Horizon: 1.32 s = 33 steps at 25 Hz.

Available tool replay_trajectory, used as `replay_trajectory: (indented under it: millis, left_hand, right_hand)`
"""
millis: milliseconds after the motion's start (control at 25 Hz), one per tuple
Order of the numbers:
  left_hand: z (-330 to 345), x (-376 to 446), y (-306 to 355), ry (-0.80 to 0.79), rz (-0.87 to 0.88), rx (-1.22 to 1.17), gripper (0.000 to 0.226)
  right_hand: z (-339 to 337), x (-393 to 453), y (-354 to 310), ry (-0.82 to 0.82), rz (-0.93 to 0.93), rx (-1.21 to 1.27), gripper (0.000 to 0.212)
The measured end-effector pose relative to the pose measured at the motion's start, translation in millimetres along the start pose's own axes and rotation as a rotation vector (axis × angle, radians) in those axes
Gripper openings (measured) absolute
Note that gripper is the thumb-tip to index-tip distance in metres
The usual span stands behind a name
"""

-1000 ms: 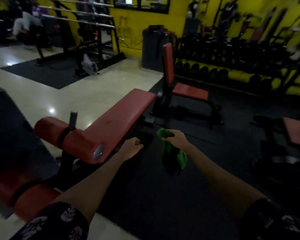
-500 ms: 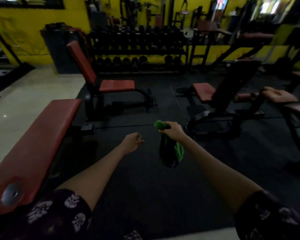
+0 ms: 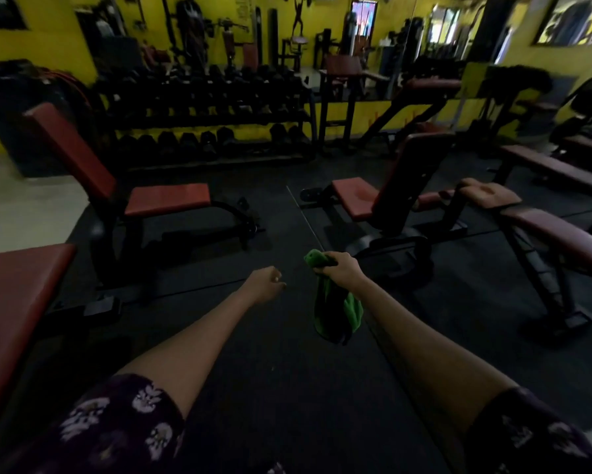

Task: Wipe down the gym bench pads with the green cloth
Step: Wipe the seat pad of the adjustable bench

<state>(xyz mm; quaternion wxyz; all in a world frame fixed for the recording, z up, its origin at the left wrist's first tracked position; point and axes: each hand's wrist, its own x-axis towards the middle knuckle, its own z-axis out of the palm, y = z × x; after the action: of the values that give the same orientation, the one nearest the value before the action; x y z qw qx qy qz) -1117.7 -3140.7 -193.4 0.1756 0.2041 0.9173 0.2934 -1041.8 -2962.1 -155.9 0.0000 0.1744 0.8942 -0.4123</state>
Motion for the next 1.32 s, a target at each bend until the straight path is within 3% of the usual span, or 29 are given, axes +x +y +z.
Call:
replay_trajectory:
  millis: [240, 520, 960, 1320]
  left_hand:
    - [-63.4, 146.8, 18.2, -0.025, 0.050, -0.012, 0.037]
    - [-90.2, 316.8, 39.8, -0.067, 0.073, -0.058, 0.039]
    - [-158.1, 617.7, 79.4, -0.045, 0.065, -0.043, 0.040]
    - [-201.0, 855.4, 66.5, -0.091, 0.100, -0.030, 0.039]
  right_hand:
    - [-38.2, 140.8, -27.6, 0.058, 0.036, 0.026, 0.040]
    - [-65.5, 300.3, -25.0, 0.122, 0.094, 0.082, 0.035]
    - [-143.3, 613.8, -40.7, 0.123, 0.011, 0.002, 0.029]
    - [-161.4, 850.0, -46.4, 0.157, 0.054, 0.035, 0.034]
